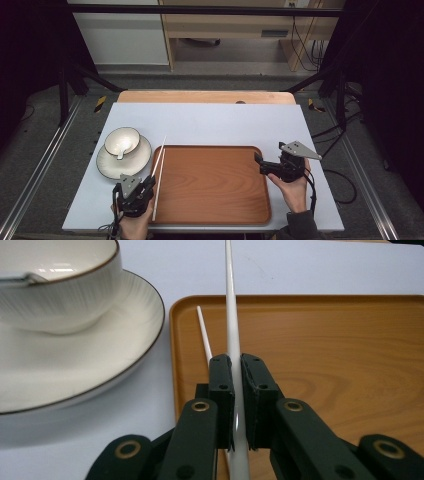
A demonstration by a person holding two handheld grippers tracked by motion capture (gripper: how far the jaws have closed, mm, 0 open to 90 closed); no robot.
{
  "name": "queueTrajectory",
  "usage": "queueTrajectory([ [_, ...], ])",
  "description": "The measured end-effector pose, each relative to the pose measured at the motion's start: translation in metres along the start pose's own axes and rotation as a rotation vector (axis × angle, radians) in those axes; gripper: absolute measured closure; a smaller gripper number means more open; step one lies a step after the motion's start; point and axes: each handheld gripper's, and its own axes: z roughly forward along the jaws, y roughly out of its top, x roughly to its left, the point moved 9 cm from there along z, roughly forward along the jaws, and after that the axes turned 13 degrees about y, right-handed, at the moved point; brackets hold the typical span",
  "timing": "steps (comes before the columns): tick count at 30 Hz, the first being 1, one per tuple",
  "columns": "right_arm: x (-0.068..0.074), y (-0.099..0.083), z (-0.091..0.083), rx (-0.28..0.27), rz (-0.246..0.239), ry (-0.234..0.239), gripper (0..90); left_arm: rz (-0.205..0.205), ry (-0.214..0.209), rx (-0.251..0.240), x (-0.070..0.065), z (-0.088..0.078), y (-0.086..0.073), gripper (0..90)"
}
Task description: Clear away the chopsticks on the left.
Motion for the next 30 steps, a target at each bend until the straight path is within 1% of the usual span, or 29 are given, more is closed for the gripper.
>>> queueTrajectory([
  [4,0.0,-0.001,0.001,0.004,-0.002,0.001,6.3,-0.013,-0.005,0.008,-0.008,0.004,-0.005,84.0],
  [8,0.001,-0.002,0.002,0.008,0.001,0.004,6.3,-0.005,0.001,0.01,-0.015,0.007,-0.01,84.0],
  [11,0.0,-0.002,0.002,0.011,-0.002,0.001,6.3,-0.011,-0.003,0.017,-0.019,0.01,-0.014,84.0],
  [20,0.001,-0.003,0.003,0.011,0.003,0.005,6.3,-0.012,0.003,0.048,-0.022,0.018,-0.023,84.0],
  [30,0.001,-0.003,0.003,0.013,0.004,0.005,6.3,0.021,0.018,0.089,-0.026,0.026,-0.032,84.0],
])
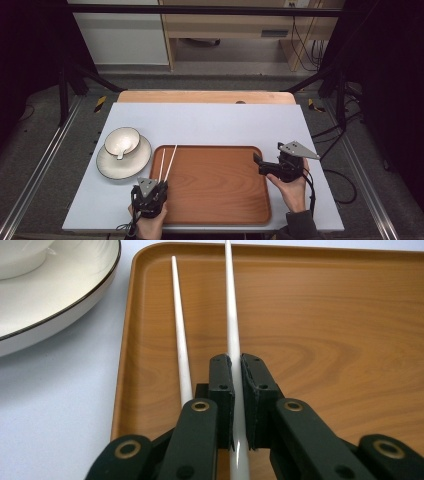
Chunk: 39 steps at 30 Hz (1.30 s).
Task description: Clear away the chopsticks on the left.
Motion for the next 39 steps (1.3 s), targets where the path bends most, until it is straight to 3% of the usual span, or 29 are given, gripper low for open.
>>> queueTrajectory([
  [13,-0.0005,0.0001,-0.0004,0.001,-0.004,-0.002,6.3,0.026,0.017,0.053,-0.0008,0.0043,-0.0052,83.9],
  [31,-0.0003,0.0011,-0.0012,-0.006,-0.001,-0.002,6.3,0.042,0.017,0.051,-0.0019,0.0045,-0.005,82.0],
  [39,-0.0006,0.0017,-0.0022,-0.01,0.0,-0.002,6.2,0.04,-0.028,0.02,-0.0035,-0.0016,0.0018,79.1],
])
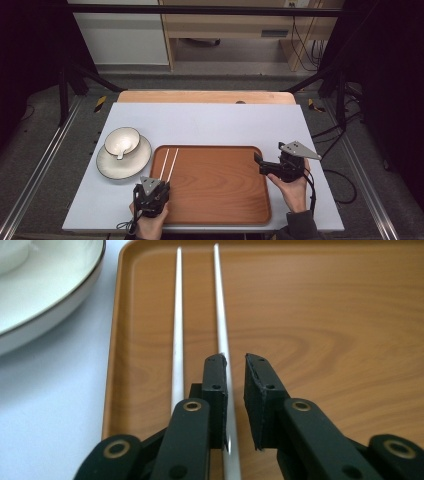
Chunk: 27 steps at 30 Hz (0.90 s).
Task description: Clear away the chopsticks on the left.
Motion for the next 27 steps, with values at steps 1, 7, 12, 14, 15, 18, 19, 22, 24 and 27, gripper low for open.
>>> queueTrajectory([
  [1,0.0,0.0,0.0,0.002,0.0,-0.002,6.3,-0.001,-0.019,-0.013,0.0,-0.003,0.004,78.3],
  [7,-0.001,0.001,-0.002,-0.003,0.0,-0.005,6.2,0.014,-0.081,-0.08,0.005,-0.017,0.025,73.3],
  [12,-0.001,0.001,-0.002,-0.006,0.002,-0.006,6.2,0.064,-0.115,-0.115,0.012,-0.025,0.043,68.3],
  [14,-0.001,0.001,-0.002,-0.006,0.001,-0.006,6.2,0.078,-0.142,-0.121,0.013,-0.027,0.05,66.5],
  [15,-0.001,0.001,-0.003,-0.007,0.001,-0.007,6.1,0.097,-0.156,-0.128,0.014,-0.028,0.054,64.6],
  [18,-0.002,0.001,-0.003,-0.008,0.002,-0.006,6.1,0.137,-0.183,-0.142,0.017,-0.03,0.062,61.4],
  [19,-0.002,0.001,-0.003,-0.01,0.001,-0.007,6.1,0.138,-0.198,-0.143,0.018,-0.031,0.064,60.7],
  [22,-0.002,0.002,-0.003,-0.01,0.002,-0.005,6.1,0.125,-0.262,-0.141,0.02,-0.032,0.069,56.3],
  [24,-0.002,0.002,-0.004,-0.014,0.003,-0.007,6.1,0.145,-0.266,-0.145,0.024,-0.032,0.07,52.7],
  [27,-0.002,0.003,-0.006,-0.017,0.009,-0.008,6.1,0.148,-0.289,-0.154,0.031,-0.032,0.071,47.6],
])
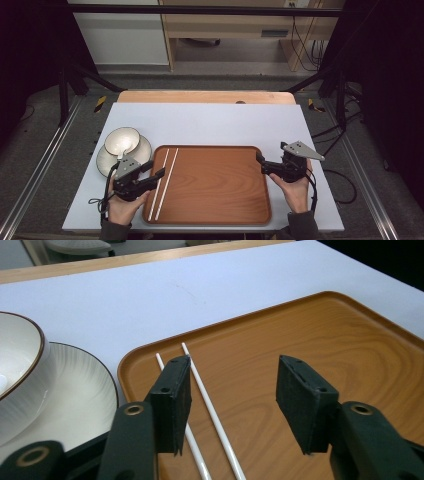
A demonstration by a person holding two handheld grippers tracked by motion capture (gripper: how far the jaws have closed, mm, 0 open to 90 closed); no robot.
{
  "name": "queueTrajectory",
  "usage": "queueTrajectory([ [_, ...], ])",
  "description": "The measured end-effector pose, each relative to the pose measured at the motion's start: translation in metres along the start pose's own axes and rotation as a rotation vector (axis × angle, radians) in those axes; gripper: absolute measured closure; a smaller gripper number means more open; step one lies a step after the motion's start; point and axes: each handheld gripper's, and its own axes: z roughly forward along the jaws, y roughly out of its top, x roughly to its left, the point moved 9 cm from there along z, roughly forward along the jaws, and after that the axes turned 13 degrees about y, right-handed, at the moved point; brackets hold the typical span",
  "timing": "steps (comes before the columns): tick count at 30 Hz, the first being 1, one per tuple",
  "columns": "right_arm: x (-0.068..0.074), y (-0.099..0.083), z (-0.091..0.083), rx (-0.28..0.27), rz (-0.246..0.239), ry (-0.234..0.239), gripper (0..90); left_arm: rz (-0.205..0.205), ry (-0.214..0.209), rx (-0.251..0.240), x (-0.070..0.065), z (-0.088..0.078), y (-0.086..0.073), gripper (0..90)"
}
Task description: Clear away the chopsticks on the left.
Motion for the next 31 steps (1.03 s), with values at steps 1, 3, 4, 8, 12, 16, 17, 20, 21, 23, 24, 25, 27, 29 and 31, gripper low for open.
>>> queueTrajectory([
  [1,0.0,0.0,0.0,-0.001,-0.004,0.002,6.1,-0.003,-0.004,-0.005,0.003,-0.001,0.0,46.1],
  [3,-0.001,0.0,0.0,-0.001,-0.004,-0.001,6.1,-0.008,-0.011,-0.007,0.008,-0.001,-0.002,43.6],
  [4,-0.001,0.0,0.0,-0.001,-0.004,0.0,6.0,-0.009,-0.011,-0.007,0.011,-0.002,-0.003,42.3],
  [8,-0.002,0.0,-0.001,-0.002,0.0,-0.004,6.0,0.014,-0.002,-0.008,0.02,-0.005,-0.007,37.6],
  [12,-0.003,-0.001,-0.002,0.0,0.003,-0.006,6.0,0.033,0.001,-0.019,0.026,-0.009,-0.014,33.7],
  [16,-0.003,-0.001,-0.001,0.002,0.005,-0.006,6.0,0.044,0.003,-0.015,0.031,-0.01,-0.02,29.8],
  [17,-0.003,-0.002,-0.001,0.005,0.002,-0.007,6.0,0.058,0.002,-0.011,0.032,-0.01,-0.023,28.7],
  [20,-0.004,-0.002,-0.001,0.005,0.003,-0.006,6.0,0.057,-0.001,-0.01,0.037,-0.013,-0.028,25.6],
  [21,-0.004,-0.003,-0.001,0.009,0.005,-0.008,6.0,0.052,0.001,-0.014,0.038,-0.013,-0.029,25.0],
  [23,-0.004,-0.003,-0.001,0.01,0.008,-0.009,5.9,0.047,0.001,-0.015,0.042,-0.014,-0.032,23.6],
  [24,-0.005,-0.004,0.0,0.01,0.007,-0.009,5.9,0.042,0.004,-0.014,0.043,-0.014,-0.034,22.9],
  [25,-0.005,-0.004,0.0,0.01,0.002,-0.01,5.9,0.04,0.004,-0.012,0.045,-0.013,-0.035,22.2],
  [27,-0.006,-0.005,0.0,0.014,0.004,-0.012,5.8,0.024,-0.003,-0.009,0.047,-0.013,-0.037,21.1],
  [29,-0.007,-0.006,0.0,0.018,0.011,-0.015,5.7,0.017,0.0,-0.007,0.05,-0.012,-0.039,19.9],
  [31,-0.008,-0.006,0.0,0.017,0.007,-0.015,5.7,0.01,0.003,-0.011,0.052,-0.013,-0.04,18.6],
])
